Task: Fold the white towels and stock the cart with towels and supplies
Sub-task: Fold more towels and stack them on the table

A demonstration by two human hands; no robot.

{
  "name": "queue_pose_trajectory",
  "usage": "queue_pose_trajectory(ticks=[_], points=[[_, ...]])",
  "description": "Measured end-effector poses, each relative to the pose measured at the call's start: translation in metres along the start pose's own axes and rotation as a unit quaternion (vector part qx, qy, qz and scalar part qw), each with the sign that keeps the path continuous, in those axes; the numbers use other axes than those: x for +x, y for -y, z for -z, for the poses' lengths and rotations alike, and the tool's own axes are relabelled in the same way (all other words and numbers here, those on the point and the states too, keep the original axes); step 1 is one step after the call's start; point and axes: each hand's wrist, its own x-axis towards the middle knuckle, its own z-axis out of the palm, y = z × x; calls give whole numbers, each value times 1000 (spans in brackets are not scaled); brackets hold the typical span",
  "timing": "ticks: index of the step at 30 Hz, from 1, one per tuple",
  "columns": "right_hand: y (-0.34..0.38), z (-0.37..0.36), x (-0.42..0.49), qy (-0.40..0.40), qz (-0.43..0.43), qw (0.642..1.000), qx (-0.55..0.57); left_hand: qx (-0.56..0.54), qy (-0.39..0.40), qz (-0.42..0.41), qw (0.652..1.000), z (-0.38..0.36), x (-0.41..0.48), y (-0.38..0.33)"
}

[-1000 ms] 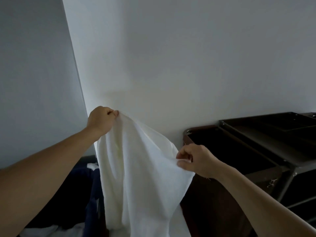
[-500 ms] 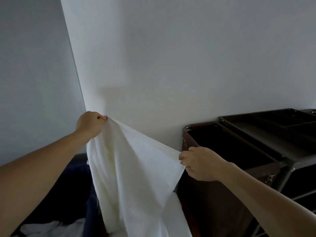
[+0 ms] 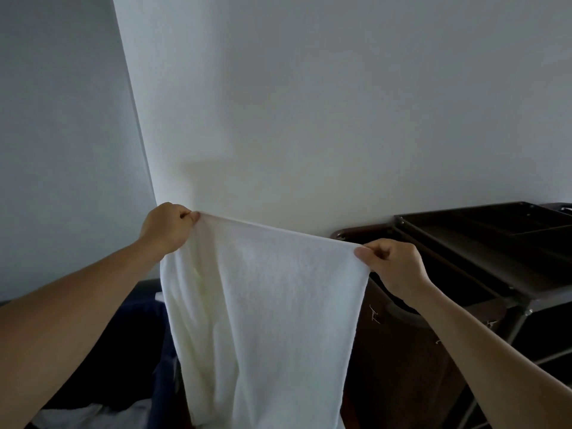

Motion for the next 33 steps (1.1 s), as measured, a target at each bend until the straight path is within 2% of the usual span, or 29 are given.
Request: queue_pose_trajectory(ticks=[3, 7, 10, 13, 15, 17, 20, 23, 27, 33], points=[[-1, 0, -1, -22, -50, 993, 100, -1, -1, -1, 1000, 1, 0, -1], [-2, 3, 0, 38, -99, 993, 53, 2, 2, -7, 1000, 0, -3, -2], [1, 7, -3, 49, -106, 991, 59, 7, 5, -12, 1000, -1, -7, -3], [10, 13, -3, 52, -112, 973, 195, -14, 21, 6, 1000, 1, -9, -2], [18, 17, 0, 28, -141, 937, 317, -47, 36, 24, 998, 5, -11, -1], [22, 20, 4, -16, -179, 907, 382, -81, 43, 37, 995, 10, -16, 0], [17, 13, 6, -66, -246, 900, 354, -119, 15, 58, 991, 15, -24, 2], [19, -10, 2, -59, -270, 908, 316, -167, 6, 81, 983, 9, -34, -13], [48, -48, 1, -11, -218, 945, 245, -187, 58, 58, 979, -12, -54, -58], [89, -76, 1, 33, -122, 979, 162, -96, 57, -87, 990, -41, -91, -119]])
